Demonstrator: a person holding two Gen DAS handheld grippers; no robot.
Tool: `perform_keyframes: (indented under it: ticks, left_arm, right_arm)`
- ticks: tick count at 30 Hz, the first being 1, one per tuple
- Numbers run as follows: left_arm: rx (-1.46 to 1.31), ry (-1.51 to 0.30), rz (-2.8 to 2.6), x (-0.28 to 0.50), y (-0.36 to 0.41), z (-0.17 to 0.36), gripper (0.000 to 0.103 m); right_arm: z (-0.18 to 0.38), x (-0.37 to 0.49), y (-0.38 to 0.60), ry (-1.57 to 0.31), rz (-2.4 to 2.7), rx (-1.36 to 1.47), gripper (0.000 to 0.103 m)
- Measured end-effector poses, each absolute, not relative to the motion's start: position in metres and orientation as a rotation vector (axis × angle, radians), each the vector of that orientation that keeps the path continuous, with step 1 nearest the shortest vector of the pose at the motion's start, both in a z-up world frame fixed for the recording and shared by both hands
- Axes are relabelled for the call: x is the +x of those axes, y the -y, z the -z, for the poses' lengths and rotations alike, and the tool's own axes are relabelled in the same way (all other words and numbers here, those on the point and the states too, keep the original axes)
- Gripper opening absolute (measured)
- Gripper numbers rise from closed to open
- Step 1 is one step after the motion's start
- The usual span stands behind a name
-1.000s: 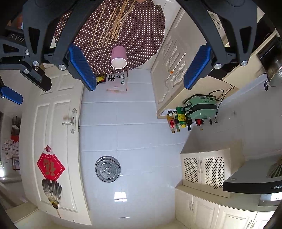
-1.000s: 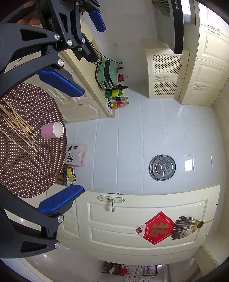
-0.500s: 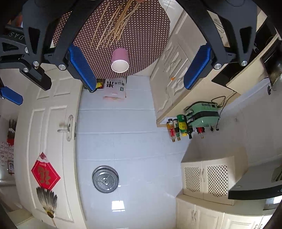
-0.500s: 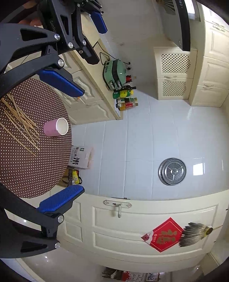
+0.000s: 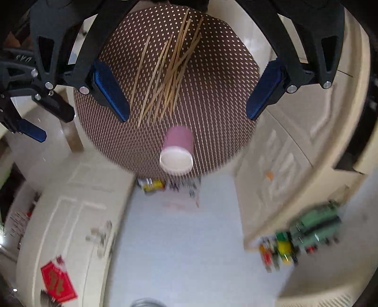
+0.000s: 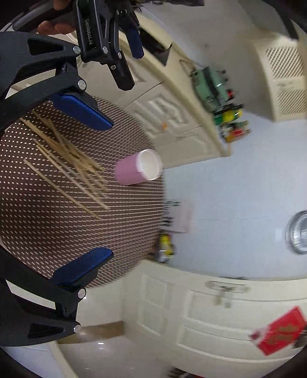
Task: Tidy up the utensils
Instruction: 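Lower the left gripper onto a wooden chopstick and close it while the right gripper grasps another chopstick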
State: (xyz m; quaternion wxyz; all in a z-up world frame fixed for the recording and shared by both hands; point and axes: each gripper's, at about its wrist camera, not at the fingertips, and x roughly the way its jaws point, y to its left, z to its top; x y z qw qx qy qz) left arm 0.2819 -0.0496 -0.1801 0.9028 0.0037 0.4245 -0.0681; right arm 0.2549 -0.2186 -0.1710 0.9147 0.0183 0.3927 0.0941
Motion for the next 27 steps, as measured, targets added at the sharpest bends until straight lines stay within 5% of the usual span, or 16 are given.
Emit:
perform_keyframes:
  ticks: [9, 19, 27]
  left_arm:
    - [0.066, -1.157, 0.278, 0.338, 0.052, 0.292, 0.075]
    - [0.19, -1.303, 0.365, 0.365, 0.067, 0.365, 0.062]
    - [0.233, -1.346, 0.394, 0.381, 0.071, 0.388, 0.062]
  right_arm:
    - [0.256, 0.297, 0.223, -1.136, -0.107, 0.174, 0.065]
    - [0.307, 0.311, 0.226, -1.295, -0.081, 0.294, 0.05]
    - [0.324, 0.323, 0.229, -1.332, -0.055, 0.328, 0.044]
